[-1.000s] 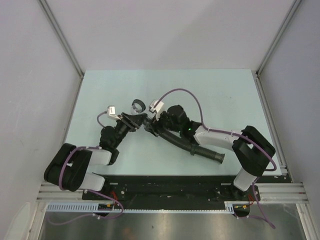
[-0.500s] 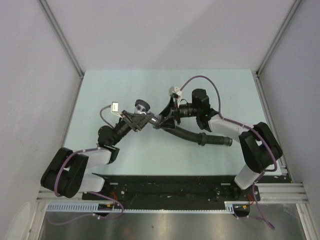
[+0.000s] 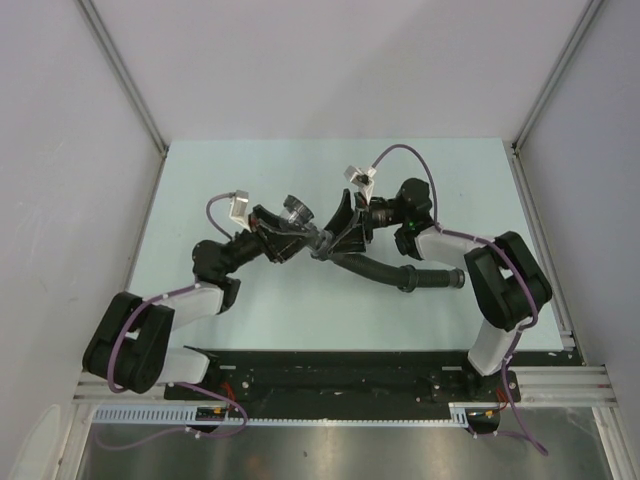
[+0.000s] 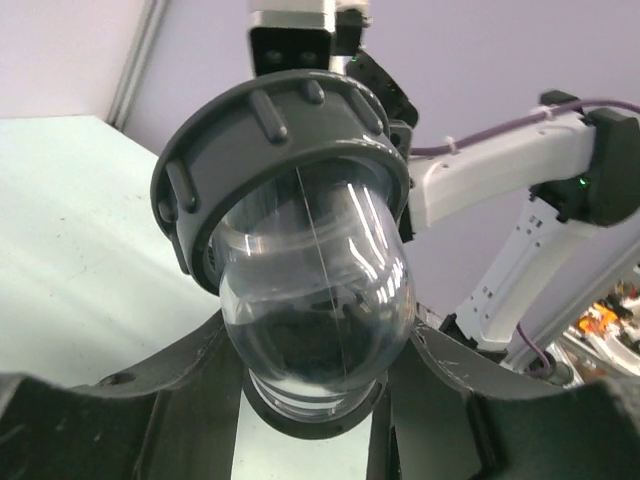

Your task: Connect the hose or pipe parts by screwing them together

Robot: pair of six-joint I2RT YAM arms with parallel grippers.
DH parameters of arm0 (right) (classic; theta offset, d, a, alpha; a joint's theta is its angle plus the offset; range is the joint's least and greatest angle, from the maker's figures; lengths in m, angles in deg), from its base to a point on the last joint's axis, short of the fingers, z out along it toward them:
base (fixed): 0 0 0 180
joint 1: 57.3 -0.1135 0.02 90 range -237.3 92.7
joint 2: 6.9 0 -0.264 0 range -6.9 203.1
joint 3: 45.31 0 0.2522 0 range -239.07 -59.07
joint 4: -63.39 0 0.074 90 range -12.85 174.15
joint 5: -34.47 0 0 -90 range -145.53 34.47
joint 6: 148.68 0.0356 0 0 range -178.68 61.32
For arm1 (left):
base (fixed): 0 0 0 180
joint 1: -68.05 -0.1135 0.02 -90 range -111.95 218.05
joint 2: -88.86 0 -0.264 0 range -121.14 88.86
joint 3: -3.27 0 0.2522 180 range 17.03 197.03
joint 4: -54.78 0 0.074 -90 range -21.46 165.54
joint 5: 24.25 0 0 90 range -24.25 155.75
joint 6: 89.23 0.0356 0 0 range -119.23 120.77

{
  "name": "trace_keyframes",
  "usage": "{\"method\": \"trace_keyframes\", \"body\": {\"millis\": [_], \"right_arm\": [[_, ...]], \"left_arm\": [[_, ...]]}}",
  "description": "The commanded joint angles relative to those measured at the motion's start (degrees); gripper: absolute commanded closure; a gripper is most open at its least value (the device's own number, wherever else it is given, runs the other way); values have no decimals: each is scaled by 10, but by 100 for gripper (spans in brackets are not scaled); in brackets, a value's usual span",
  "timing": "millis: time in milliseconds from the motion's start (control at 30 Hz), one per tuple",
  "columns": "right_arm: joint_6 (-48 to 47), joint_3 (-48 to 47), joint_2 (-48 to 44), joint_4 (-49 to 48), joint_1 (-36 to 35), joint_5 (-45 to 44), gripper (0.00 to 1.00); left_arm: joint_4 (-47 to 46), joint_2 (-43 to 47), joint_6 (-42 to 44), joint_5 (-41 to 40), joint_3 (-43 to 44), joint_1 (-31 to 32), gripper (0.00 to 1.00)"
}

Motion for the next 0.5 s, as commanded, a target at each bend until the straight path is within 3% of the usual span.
{"method": "trace_keyframes", "body": {"millis": [0, 167, 367, 433, 467], "right_arm": [[252, -19, 33, -350, -6, 70, 100], [262, -22, 43, -350, -9, 81, 100], [262, -22, 38, -350, -9, 87, 100], [261, -22, 36, -349, -7, 86, 100], [260, -22, 35, -349, -7, 87, 100]], "left_arm": [[-170, -11, 49, 83, 26, 1, 100], [-171, -2, 115, 100, 29, 2, 100], [-171, -20, 112, 134, 52, 1, 100], [-171, -35, 82, 144, 70, -3, 93], [-171, -40, 71, 142, 74, -6, 80]]}}
